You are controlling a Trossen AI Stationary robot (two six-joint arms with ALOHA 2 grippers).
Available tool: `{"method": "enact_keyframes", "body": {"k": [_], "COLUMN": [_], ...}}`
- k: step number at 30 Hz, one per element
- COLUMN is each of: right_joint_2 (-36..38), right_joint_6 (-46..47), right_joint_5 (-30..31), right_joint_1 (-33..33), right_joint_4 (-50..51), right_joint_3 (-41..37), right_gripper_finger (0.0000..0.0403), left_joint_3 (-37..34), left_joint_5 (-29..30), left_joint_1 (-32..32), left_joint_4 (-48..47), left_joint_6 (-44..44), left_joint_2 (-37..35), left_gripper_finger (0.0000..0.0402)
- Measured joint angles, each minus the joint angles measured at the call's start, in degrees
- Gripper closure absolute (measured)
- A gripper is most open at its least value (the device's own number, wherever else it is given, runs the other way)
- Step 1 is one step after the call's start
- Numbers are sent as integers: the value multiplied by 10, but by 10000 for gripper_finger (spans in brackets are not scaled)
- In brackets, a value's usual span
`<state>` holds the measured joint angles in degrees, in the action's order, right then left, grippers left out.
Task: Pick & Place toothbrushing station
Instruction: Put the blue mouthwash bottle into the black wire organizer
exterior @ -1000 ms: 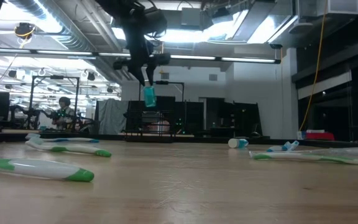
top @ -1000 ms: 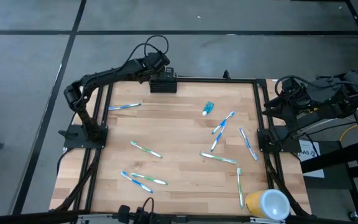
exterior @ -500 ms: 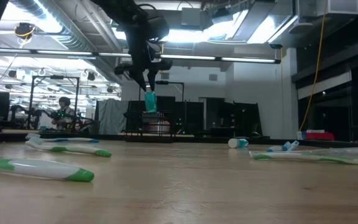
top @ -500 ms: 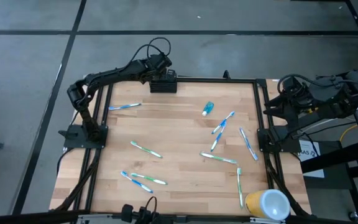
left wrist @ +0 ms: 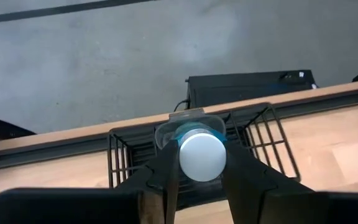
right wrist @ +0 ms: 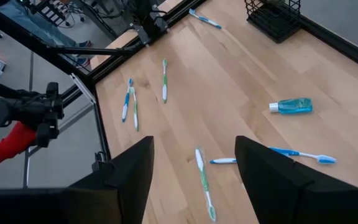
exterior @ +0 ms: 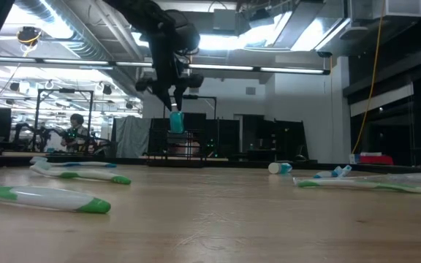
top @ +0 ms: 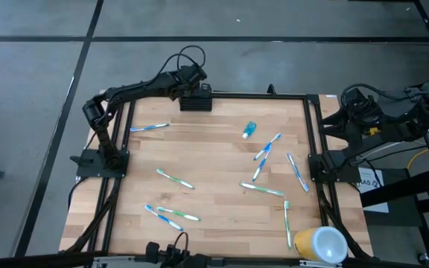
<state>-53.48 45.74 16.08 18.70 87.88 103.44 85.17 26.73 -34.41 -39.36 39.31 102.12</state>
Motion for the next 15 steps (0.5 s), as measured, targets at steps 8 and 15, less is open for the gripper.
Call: {"method": "enact_keyframes", "body": {"k": [8, 15], "right_joint_2": [0, 0], "right_joint_6": [-6, -12], "right_joint_5": [6, 10], "right_joint_1": [0, 0], "right_joint_4": [0, 0], "right_joint_3": [0, 0], "right_gripper_finger": [175, 175], "left_joint_3": [0, 0], "left_joint_5": [2, 3], "left_joint_1": [-2, -3], "left_joint_4": [-3, -7], "left_joint_6": [0, 3], "left_joint_2": [2, 2], "left_gripper_finger": [309, 302]}}
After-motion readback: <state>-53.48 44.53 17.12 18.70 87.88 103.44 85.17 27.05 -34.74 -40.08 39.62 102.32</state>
